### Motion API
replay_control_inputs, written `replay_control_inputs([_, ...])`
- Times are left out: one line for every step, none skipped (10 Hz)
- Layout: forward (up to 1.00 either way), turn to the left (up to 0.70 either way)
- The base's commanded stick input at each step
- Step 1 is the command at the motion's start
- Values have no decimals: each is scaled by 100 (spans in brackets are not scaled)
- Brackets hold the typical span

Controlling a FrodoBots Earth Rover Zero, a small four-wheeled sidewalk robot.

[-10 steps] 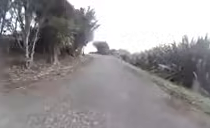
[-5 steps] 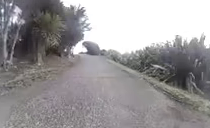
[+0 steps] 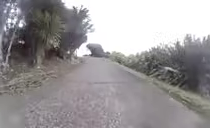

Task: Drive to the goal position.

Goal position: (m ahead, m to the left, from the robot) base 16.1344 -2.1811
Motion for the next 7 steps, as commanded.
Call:
replay_control_inputs([100,9])
replay_control_inputs([100,9])
replay_control_inputs([100,9])
replay_control_inputs([100,11])
replay_control_inputs([100,11])
replay_control_inputs([100,11])
replay_control_inputs([100,11])
